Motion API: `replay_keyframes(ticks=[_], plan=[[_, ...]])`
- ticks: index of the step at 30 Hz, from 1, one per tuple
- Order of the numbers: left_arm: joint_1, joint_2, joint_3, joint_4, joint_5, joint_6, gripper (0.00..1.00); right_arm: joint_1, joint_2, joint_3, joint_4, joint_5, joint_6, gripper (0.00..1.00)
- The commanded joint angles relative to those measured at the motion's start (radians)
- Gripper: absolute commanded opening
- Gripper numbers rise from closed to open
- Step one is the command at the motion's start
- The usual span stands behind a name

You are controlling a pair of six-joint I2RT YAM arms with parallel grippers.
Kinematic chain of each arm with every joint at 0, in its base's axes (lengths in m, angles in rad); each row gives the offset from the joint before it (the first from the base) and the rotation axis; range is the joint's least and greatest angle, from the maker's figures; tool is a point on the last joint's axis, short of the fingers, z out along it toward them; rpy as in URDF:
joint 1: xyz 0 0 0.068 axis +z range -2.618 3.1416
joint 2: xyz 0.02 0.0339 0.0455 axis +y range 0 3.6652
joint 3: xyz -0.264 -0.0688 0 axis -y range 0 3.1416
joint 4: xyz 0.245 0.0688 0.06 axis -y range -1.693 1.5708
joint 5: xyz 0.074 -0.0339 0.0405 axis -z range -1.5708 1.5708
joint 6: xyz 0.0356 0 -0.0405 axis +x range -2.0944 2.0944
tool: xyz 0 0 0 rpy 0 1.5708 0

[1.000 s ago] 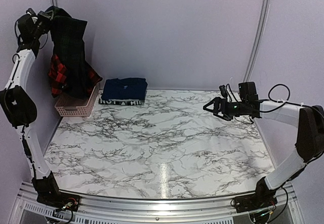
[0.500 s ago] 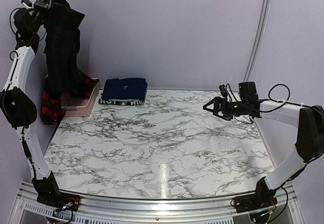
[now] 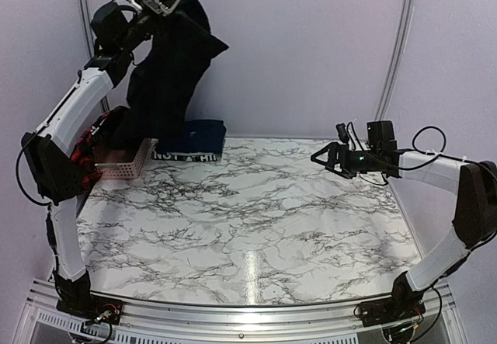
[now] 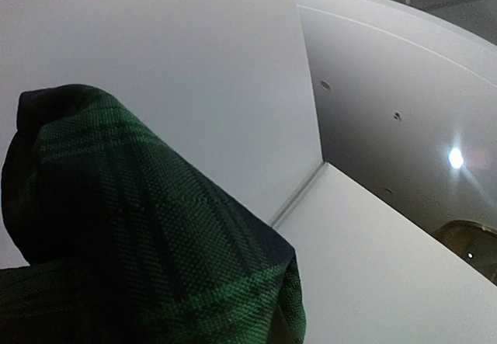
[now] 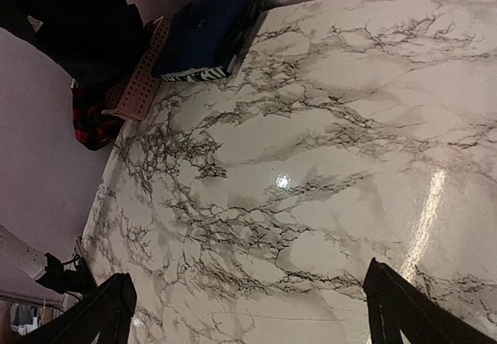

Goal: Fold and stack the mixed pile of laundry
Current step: Place the crumpled skirt at the center of the board, then move the flattened skirt to the center of the board.

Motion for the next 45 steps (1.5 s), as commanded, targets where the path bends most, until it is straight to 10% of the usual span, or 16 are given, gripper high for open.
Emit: replay_keyframes(ticks=[1, 10, 19, 22, 30, 45], plan=[[-0.145, -0.079, 0.078, 0.031, 0.002, 0.082, 0.00, -0.012, -0.011, 0.002, 0.042, -0.016, 0.015, 0.98], [-0.288, -0.128, 0.060, 0.080, 0.072, -0.007, 0.00, -0.012, -0.044, -0.048, 0.064, -0.015, 0.025, 0.98], [-0.169, -0.447, -0.960, 0.054, 0.131, 0.025, 0.03, -0.021, -0.077, -0.058, 0.005, 0.012, -0.031, 0.98], [-0.049, -0.508, -1.192, -0.128, 0.064, 0.136, 0.34, -0.021, -0.106, -0.088, -0.009, 0.013, -0.056, 0.98], [-0.002, -0.581, -1.249, -0.599, -0.338, 0.494, 0.99, -0.020, -0.101, -0.097, -0.159, 0.059, -0.166, 0.99], [-0.366, -0.402, -1.261, -0.707, -0.349, 0.777, 0.77, 0.185, 0.128, -0.076, -0.241, 0.029, -0.214, 0.78]])
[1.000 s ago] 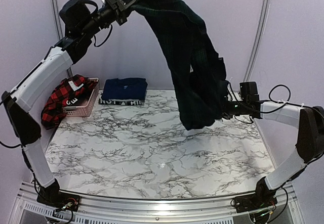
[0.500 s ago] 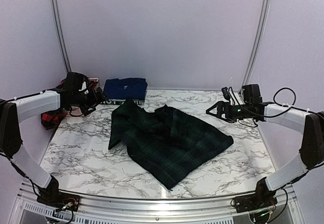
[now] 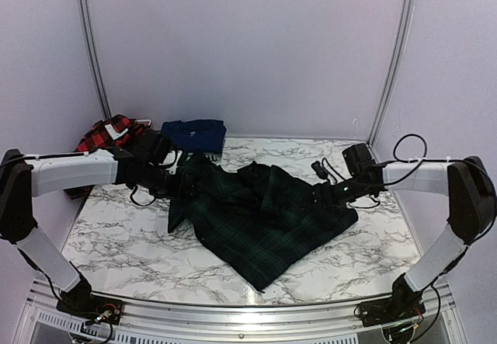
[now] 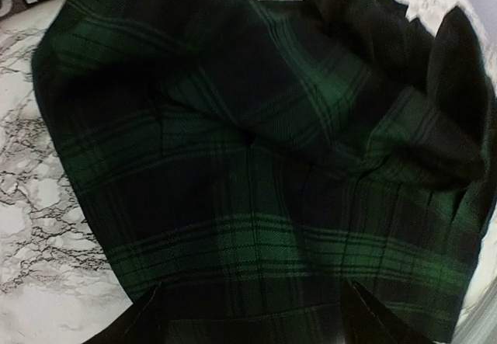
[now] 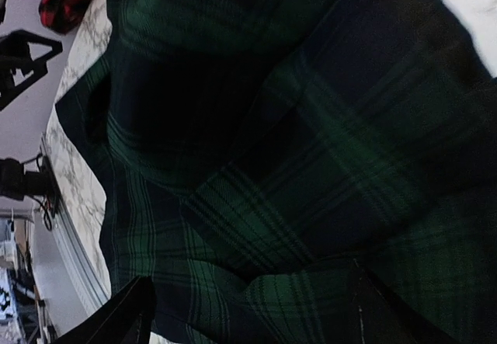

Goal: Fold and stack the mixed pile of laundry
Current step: Move the flattened skirt to the center of the board.

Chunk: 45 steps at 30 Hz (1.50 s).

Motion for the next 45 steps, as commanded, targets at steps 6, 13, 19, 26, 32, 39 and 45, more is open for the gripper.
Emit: replay_keyframes(ticks=[6, 13, 19, 26, 32, 39, 45], plan=[[-0.082, 0.214, 0.078, -0.141, -0.160, 0.108, 0.64, 0.027, 0.271, 0.053, -0.011, 0.036, 0.040, 0.72], [-0.120, 0.253, 0.082, -0.208, -0.191, 0.155, 0.62, -0.117, 0.444, 0.190, -0.060, 0.134, 0.013, 0.68], [-0.295, 0.261, 0.133, -0.281, -0.064, 0.261, 0.72, -0.192, 0.569, 0.480, -0.137, 0.182, 0.014, 0.66], [-0.164, 0.093, 0.102, -0.230, -0.032, 0.070, 0.74, -0.179, 0.324, 0.471, -0.221, 0.124, 0.003, 0.68], [-0.064, -0.079, -0.074, -0.101, 0.015, -0.244, 0.74, -0.180, 0.063, 0.163, -0.268, 0.135, 0.056, 0.71], [-0.063, -0.127, -0.333, 0.120, 0.154, -0.529, 0.68, -0.180, -0.085, -0.138, -0.223, 0.122, 0.132, 0.68], [-0.063, -0.127, -0.440, 0.234, 0.206, -0.608, 0.61, -0.181, -0.083, -0.285, -0.132, 0.065, 0.170, 0.62]])
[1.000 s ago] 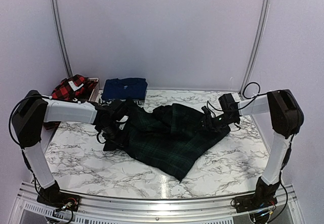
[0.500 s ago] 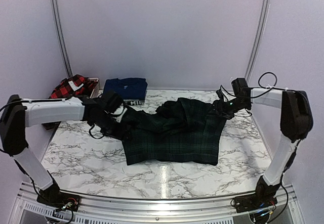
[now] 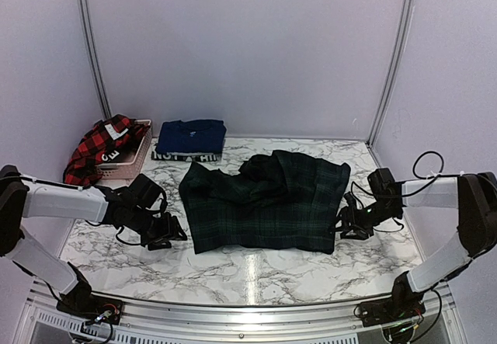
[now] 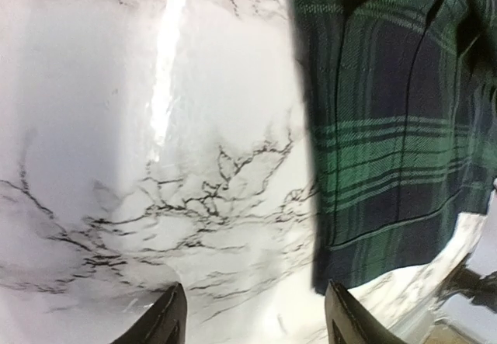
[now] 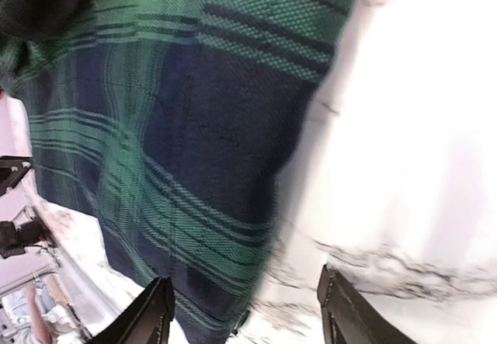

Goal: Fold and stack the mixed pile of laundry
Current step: Move the flattened skirt to the center of the board, then pick up the flattened skirt from the center of the board.

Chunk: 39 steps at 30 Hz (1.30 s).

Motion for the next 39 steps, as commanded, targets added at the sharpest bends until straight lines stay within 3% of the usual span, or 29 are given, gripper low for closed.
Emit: replay_keyframes(ticks=[1, 15, 18, 21, 23, 24, 33, 39], plan=[[-0.002, -0.010, -0.052, 0.166, 0.078, -0.112, 0.59, 0.006, 0.007, -0.080, 0.076, -0.038, 0.054, 0.61], [-0.100, 0.184, 0.006, 0.271, 0.092, -0.100, 0.48, 0.058, 0.082, -0.173, 0.178, -0.098, 0.080, 0.49], [-0.102, 0.203, 0.027, 0.274, 0.092, -0.093, 0.32, 0.060, 0.099, -0.164, 0.188, -0.120, 0.074, 0.33], [-0.103, 0.172, 0.062, 0.245, 0.055, -0.067, 0.04, 0.059, 0.045, -0.114, 0.151, -0.111, 0.065, 0.16], [-0.101, 0.141, 0.123, 0.198, 0.040, -0.038, 0.00, 0.056, -0.011, -0.054, 0.118, -0.105, 0.055, 0.02], [-0.101, 0.127, 0.156, 0.172, 0.036, -0.010, 0.00, 0.054, -0.033, -0.018, 0.101, -0.102, 0.053, 0.00], [-0.059, 0.025, 0.490, -0.016, -0.034, 0.118, 0.00, 0.015, -0.090, 0.375, -0.002, -0.120, 0.041, 0.00], [-0.028, 0.017, 0.866, -0.115, -0.037, 0.249, 0.00, 0.009, -0.019, 0.797, -0.068, -0.135, 0.024, 0.00]])
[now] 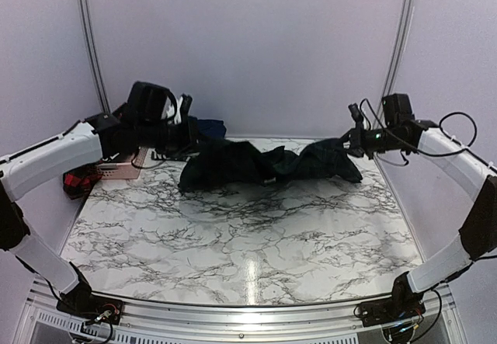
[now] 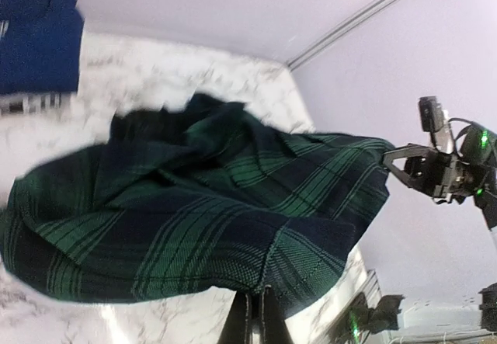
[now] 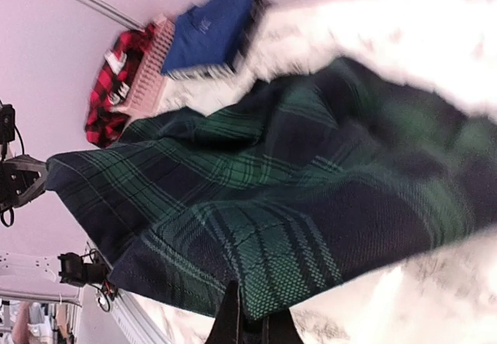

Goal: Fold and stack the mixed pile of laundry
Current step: Pick up the flattened skirt from the center of the board, then place the flattened skirt at the center of the board.

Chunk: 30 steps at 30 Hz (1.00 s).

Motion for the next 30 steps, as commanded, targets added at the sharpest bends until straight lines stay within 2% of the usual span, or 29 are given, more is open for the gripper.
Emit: replay_keyframes(ticks=[1, 6, 10, 16, 22, 26, 30], plan=[[0.018, -0.039, 0.260, -0.081, -0.006, 0.136, 0.00, -0.006, 0.026, 0.312, -0.023, -0.029, -0.005, 0.00], [0.019, -0.083, 0.390, -0.089, 0.031, 0.163, 0.00, 0.005, -0.047, 0.422, 0.073, -0.053, 0.089, 0.00], [0.018, -0.151, 0.373, -0.048, 0.023, 0.129, 0.00, 0.005, -0.105, 0.451, 0.111, -0.021, 0.161, 0.00], [0.040, -0.158, 0.349, -0.025, -0.054, 0.096, 0.00, 0.004, -0.062, 0.467, 0.118, 0.006, 0.175, 0.00], [0.154, 0.014, 0.446, 0.009, -0.079, 0.097, 0.00, 0.003, 0.186, 0.630, 0.192, 0.021, 0.227, 0.00], [0.239, 0.162, 0.647, 0.029, 0.001, 0.100, 0.00, 0.002, 0.412, 0.928, 0.230, -0.023, 0.317, 0.00], [0.257, 0.193, 0.835, 0.004, 0.087, 0.154, 0.00, 0.014, 0.539, 1.224, 0.204, -0.095, 0.399, 0.00]])
